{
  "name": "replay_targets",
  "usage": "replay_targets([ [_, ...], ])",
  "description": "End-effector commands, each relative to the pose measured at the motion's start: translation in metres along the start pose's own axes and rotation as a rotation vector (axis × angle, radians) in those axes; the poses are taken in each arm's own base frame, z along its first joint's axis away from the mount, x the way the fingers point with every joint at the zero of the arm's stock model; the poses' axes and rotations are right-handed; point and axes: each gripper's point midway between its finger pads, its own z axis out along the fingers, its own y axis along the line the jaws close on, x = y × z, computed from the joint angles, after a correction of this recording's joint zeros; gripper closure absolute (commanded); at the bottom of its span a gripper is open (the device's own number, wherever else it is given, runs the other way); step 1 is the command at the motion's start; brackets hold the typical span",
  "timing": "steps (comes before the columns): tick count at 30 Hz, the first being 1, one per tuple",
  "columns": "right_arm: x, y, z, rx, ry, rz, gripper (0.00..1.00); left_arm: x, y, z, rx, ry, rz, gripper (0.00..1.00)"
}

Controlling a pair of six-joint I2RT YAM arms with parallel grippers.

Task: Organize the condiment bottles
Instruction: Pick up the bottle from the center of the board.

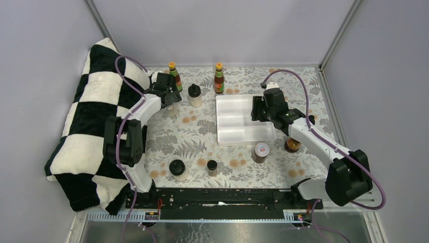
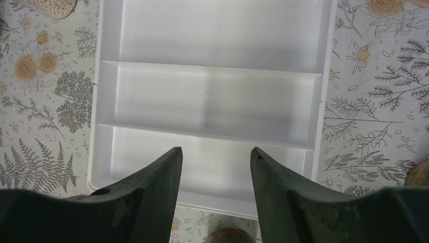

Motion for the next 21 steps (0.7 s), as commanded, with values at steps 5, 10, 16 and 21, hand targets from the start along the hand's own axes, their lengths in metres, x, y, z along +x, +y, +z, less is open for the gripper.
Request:
replay_targets([
  [5,-0.003,0.006,0.002,-0.025,0.003,-0.025,0.41,-0.015,0.002,0.007,0.011,-0.028,-0.025,0.02],
  [10,-0.001,0.007,0.003,-0.029,0.009,-0.021,0.41,-0.020,-0.003,0.010,0.021,-0.025,-0.031,0.04],
  [16,0.006,0.005,0.007,-0.028,0.020,-0.019,0.42,-0.025,-0.005,0.004,0.036,-0.037,-0.045,0.15],
  [21,0.009,0.007,0.010,-0.037,0.029,-0.016,0.42,-0.025,-0.007,-0.001,0.048,-0.031,-0.049,0.19],
])
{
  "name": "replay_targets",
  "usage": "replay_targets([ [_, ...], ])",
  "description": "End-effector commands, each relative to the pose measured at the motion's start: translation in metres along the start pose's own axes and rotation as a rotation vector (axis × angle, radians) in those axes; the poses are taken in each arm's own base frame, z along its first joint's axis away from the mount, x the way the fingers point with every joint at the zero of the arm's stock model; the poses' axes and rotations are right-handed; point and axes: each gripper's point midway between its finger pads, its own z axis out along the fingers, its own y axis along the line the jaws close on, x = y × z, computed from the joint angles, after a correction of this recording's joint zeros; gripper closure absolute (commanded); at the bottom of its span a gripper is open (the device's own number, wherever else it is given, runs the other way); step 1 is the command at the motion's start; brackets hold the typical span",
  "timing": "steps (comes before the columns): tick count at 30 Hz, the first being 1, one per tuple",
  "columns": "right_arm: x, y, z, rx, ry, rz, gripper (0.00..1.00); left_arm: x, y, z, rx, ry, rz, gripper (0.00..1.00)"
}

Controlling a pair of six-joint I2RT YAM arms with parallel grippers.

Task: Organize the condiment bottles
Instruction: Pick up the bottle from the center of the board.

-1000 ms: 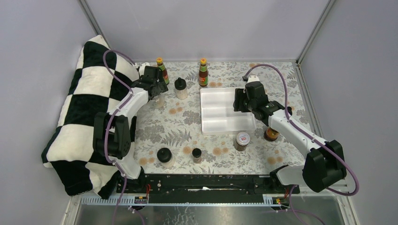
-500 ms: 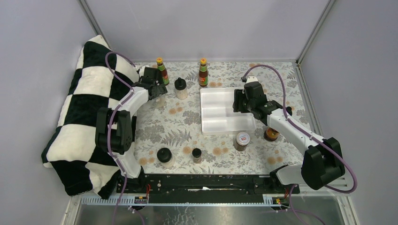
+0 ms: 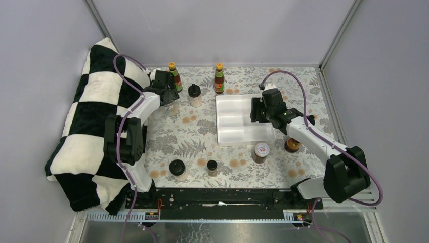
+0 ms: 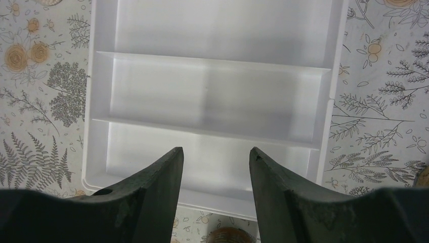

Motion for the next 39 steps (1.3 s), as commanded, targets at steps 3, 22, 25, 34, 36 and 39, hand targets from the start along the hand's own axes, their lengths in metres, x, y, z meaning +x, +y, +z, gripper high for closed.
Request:
replay_targets([
  [3,0.004,0.006,0.005,-0.030,0.005,-0.005,0.42,-0.016,-0.009,-0.012,0.052,-0.031,-0.034,0.23],
  [22,0.005,0.008,0.003,-0.041,-0.001,0.006,0.43,-0.020,-0.021,-0.061,0.083,-0.068,0.018,0.43],
  [25,0.004,0.008,0.001,-0.043,-0.004,0.008,0.43,-0.023,-0.027,-0.074,0.099,-0.075,0.038,0.43],
  [34,-0.008,0.011,-0.010,-0.053,-0.034,0.013,0.43,-0.030,-0.056,-0.126,0.184,-0.111,0.109,0.43],
  [36,-0.011,0.012,-0.013,-0.055,-0.044,0.015,0.43,-0.031,-0.067,-0.139,0.209,-0.118,0.132,0.43],
  [39,-0.017,0.013,-0.018,-0.058,-0.053,0.017,0.43,-0.035,-0.089,-0.163,0.266,-0.141,0.171,0.43],
])
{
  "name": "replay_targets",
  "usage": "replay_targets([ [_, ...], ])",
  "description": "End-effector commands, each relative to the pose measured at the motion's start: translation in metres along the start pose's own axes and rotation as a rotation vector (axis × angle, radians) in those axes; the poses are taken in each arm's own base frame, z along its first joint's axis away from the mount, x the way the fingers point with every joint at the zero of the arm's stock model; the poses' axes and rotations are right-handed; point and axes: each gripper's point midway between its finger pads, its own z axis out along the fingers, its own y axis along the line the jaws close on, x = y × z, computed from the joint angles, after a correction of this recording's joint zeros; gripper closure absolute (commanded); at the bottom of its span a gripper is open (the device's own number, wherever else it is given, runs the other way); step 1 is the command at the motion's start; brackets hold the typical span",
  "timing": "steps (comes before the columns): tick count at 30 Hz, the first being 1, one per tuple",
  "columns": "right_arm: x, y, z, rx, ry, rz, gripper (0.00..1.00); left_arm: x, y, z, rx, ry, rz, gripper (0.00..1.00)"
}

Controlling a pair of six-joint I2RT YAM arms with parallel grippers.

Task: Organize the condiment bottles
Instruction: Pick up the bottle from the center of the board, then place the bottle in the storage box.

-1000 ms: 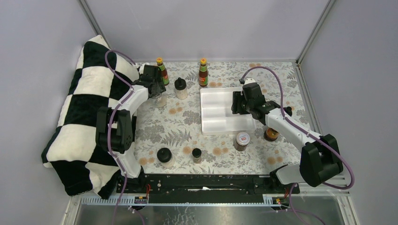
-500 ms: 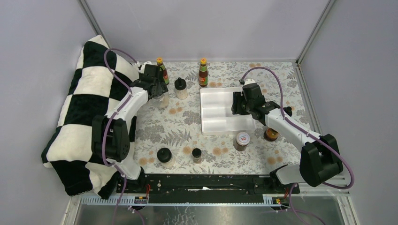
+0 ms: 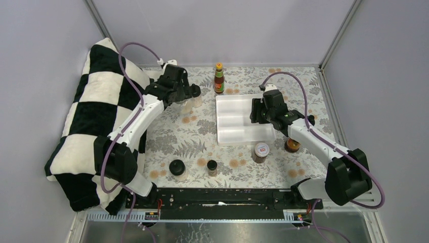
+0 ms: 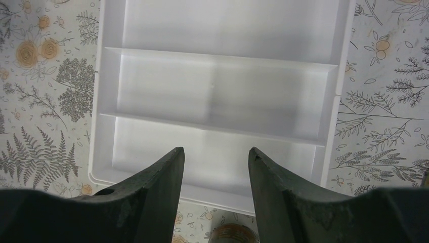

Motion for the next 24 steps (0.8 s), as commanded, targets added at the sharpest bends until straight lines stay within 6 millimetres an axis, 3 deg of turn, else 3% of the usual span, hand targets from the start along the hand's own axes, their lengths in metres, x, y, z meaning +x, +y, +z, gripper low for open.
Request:
replay_targets([
  [1,-0.024,0.011,-0.019,-0.035,-0.066,0.007,0.43,-0.039,-0.038,-0.044,0.100,-0.120,0.048,0.43],
  [8,-0.034,0.010,-0.031,-0.027,-0.095,0.010,0.43,-0.041,-0.096,-0.077,0.204,-0.122,0.178,0.43],
  [11,-0.039,0.009,-0.037,-0.015,-0.104,0.011,0.43,-0.037,-0.120,-0.081,0.252,-0.111,0.232,0.43],
  [21,-0.059,-0.014,-0.069,0.115,-0.181,0.049,0.42,-0.020,-0.184,-0.053,0.387,-0.056,0.384,0.44],
  [24,-0.063,-0.015,-0.075,0.122,-0.196,0.052,0.42,-0.016,-0.200,-0.036,0.420,-0.046,0.432,0.44],
])
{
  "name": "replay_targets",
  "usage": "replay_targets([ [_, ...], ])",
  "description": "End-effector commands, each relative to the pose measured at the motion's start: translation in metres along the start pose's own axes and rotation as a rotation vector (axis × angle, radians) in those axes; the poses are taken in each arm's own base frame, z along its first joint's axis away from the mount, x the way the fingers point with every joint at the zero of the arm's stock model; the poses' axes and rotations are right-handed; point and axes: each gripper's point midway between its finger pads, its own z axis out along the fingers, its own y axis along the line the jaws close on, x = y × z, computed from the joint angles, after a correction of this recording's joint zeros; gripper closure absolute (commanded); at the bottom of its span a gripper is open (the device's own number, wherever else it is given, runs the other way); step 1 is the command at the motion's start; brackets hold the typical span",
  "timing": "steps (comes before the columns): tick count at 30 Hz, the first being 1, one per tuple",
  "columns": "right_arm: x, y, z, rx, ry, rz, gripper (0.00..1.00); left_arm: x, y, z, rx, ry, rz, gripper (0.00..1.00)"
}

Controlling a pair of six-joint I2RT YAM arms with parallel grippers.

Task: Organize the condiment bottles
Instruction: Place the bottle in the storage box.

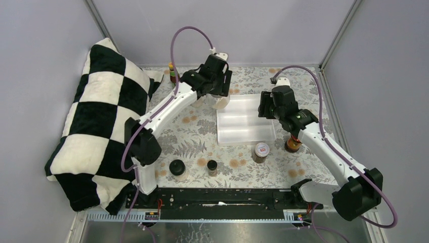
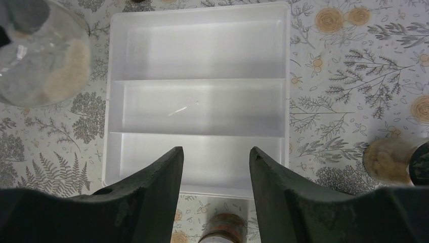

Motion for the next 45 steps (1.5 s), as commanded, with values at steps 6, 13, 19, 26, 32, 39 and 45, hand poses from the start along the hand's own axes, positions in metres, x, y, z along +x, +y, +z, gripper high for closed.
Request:
replay_targets([
  [6,-0.025,-0.008,-0.020,0.050,-0.078,0.026,0.41,-0.027,-0.050,0.038,0.205,-0.054,0.145,0.47],
  [13,-0.019,-0.009,-0.014,0.055,-0.070,0.030,0.41,-0.022,-0.069,0.070,0.312,-0.048,0.248,0.45],
  [19,-0.012,-0.008,-0.004,0.058,-0.046,0.028,0.41,-0.020,-0.059,0.097,0.389,-0.030,0.253,0.45],
  [26,-0.003,-0.005,0.010,0.048,-0.020,0.025,0.41,-0.023,-0.047,0.115,0.457,-0.023,0.254,0.45],
  [32,0.003,-0.001,0.020,0.031,-0.002,0.025,0.41,-0.022,-0.047,0.128,0.497,-0.021,0.268,0.44],
  [39,0.009,-0.001,0.029,0.036,0.015,0.017,0.41,-0.006,-0.044,0.138,0.497,0.019,0.277,0.44],
  [45,0.013,0.001,0.033,0.023,0.023,0.022,0.41,0.013,-0.035,0.143,0.462,0.057,0.286,0.44],
])
